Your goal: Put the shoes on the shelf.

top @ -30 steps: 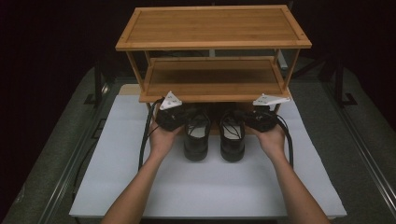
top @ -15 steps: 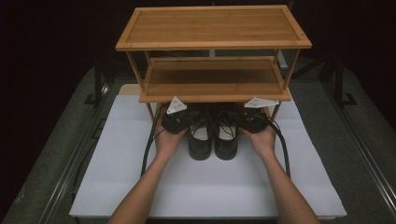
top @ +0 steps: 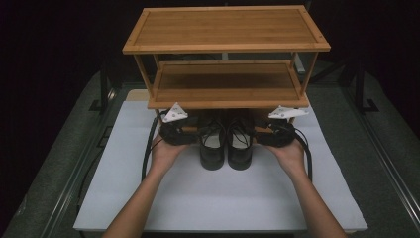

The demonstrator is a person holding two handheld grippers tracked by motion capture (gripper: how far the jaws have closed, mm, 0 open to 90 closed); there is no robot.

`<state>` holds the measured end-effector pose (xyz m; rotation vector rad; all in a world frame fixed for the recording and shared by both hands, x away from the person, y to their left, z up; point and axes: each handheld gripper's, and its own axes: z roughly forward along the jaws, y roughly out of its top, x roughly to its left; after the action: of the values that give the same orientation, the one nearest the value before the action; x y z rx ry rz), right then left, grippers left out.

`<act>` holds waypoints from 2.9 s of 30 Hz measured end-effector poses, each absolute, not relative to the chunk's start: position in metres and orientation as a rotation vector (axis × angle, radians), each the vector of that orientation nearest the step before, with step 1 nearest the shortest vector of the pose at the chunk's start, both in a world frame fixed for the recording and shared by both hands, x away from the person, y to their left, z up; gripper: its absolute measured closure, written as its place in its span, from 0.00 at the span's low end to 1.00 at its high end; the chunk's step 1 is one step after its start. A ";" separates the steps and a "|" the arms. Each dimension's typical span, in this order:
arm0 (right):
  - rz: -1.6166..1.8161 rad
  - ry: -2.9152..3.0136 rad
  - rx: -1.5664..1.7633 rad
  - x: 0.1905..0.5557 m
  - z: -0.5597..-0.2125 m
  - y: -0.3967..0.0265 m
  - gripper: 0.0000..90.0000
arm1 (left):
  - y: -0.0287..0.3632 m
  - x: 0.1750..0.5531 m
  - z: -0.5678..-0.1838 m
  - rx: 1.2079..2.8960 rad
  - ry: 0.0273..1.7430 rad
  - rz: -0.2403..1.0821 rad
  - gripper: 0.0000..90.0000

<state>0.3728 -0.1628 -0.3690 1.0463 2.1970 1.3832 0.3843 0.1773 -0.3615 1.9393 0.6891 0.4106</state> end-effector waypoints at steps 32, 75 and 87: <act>1.179 2.454 1.061 0.340 -0.456 -0.141 0.16 | 0.156 0.358 -0.452 2.213 0.632 0.318 0.06; 1.212 2.442 1.126 0.355 -0.432 -0.139 0.22 | 0.142 0.375 -0.419 2.189 0.692 0.290 0.08; 1.193 2.442 1.131 0.384 -0.433 -0.137 0.22 | 0.143 0.405 -0.423 2.180 0.720 0.288 0.07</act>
<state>0.3837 -0.1366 -0.4334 1.1310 2.4423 1.1928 0.4050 0.1428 -0.4228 2.1801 0.7195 0.2881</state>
